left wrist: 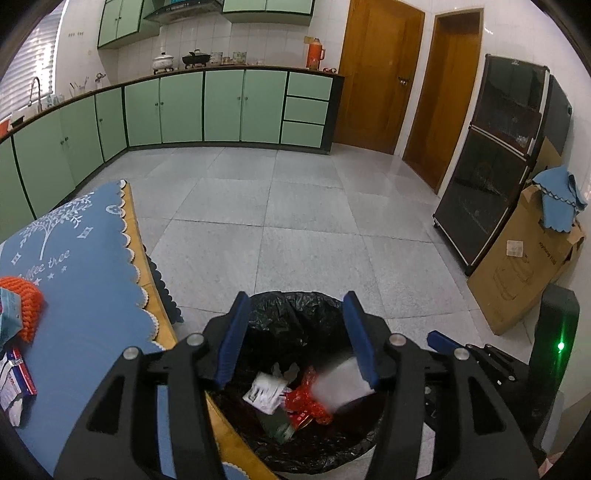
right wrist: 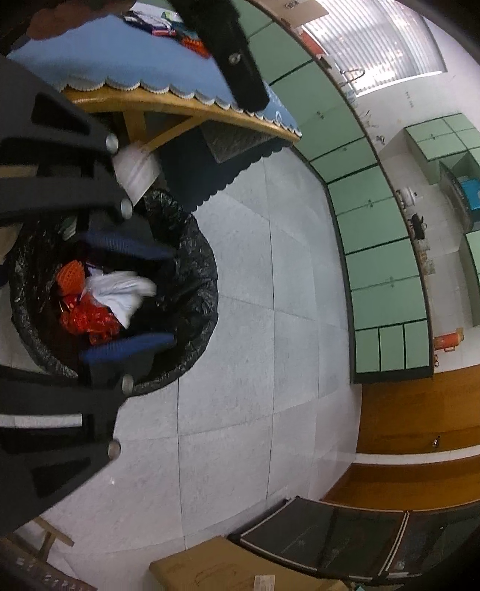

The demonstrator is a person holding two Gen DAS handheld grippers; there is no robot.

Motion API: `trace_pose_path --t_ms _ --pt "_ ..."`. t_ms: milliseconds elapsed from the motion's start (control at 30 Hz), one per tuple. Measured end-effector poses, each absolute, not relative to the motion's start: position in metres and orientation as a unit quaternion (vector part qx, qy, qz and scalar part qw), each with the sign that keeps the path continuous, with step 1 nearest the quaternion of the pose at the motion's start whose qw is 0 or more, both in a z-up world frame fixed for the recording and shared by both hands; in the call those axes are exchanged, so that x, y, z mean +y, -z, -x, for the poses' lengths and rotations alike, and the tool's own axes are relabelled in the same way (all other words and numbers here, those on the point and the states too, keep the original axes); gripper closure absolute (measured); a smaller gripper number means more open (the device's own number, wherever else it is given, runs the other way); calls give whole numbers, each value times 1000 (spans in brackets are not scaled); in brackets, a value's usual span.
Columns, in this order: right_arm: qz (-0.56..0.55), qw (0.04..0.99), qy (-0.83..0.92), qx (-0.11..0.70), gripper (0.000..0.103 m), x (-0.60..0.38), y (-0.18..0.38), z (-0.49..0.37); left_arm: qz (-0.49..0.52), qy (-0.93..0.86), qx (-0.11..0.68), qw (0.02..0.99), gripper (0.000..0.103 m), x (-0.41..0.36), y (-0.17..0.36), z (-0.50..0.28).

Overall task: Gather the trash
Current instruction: 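Carry both over the black bin and open both tools to drop them, then move both tools back to the table and grasp the snack wrappers with the right tool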

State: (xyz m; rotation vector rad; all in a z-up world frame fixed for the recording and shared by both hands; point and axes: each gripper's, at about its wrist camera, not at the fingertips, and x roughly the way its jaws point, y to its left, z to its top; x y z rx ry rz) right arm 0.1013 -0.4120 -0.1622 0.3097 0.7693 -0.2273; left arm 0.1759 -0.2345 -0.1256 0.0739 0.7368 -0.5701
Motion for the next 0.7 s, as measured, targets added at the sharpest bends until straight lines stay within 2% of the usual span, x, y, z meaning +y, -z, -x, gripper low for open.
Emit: trace_pose_path --t_ms 33,100,367,500,700 --pt "-149 910 112 371 51 -412 160 -100 -31 274 352 894 51 -231 123 -176" --pt "-143 913 118 363 37 -411 153 -95 -23 270 348 898 49 -225 117 -175" --pt "-129 933 113 316 11 -394 110 -80 -1 233 308 922 34 -175 88 -160" --pt "-114 945 91 292 6 -372 88 -79 11 193 289 938 31 -133 74 -149" --pt "-101 956 35 272 6 -324 68 -87 5 81 271 959 29 -47 68 -129"
